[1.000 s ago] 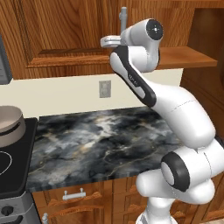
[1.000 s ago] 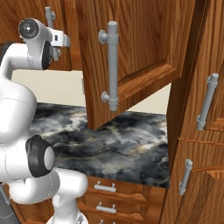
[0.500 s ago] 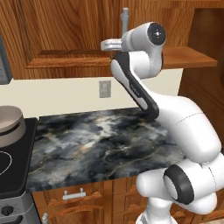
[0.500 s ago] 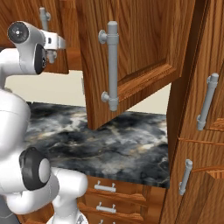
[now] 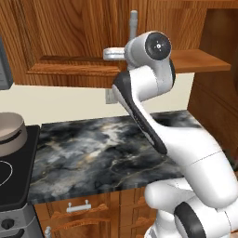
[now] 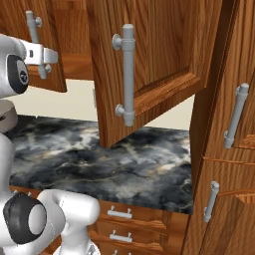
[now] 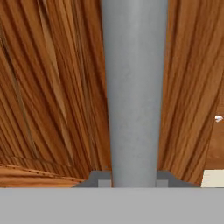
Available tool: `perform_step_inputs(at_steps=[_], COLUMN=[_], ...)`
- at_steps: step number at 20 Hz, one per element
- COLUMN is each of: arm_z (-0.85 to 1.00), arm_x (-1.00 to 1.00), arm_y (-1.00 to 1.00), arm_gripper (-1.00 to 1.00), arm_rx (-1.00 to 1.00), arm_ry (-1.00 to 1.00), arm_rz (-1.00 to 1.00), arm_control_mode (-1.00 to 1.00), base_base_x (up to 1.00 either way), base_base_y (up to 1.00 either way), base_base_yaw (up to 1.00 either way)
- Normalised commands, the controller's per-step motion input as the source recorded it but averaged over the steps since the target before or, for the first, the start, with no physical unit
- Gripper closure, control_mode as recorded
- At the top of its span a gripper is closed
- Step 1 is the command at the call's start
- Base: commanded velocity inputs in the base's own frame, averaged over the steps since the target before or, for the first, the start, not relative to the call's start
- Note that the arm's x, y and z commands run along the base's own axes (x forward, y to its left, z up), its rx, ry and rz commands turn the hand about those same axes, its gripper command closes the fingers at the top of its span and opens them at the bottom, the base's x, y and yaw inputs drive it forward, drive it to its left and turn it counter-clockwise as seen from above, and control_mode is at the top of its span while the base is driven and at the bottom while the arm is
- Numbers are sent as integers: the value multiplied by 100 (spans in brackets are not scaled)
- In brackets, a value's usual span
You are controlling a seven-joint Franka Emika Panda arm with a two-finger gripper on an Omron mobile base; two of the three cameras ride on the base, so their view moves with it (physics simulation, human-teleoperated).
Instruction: Open the cabinet and move the ladle to the pot. Then close the cabinet.
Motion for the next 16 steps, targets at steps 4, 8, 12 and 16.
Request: perform_step_inputs(at_steps=[4,8,12,16], arm_z=[0,0,0,0], arm_x=[-56,-53,-64,-60], arm_y=[24,20,21,18], arm_gripper=[100,100,100,100], arm_rx=[0,0,0,0], arm_ry=[2,2,0,0], arm_rz=[-12,-11,-10,-10], arm_control_mode=[-100,-100,-100,-100], base_base_x=[0,0,0,0], base_base_y=[0,0,0,0], base_base_yaw=[0,0,0,0])
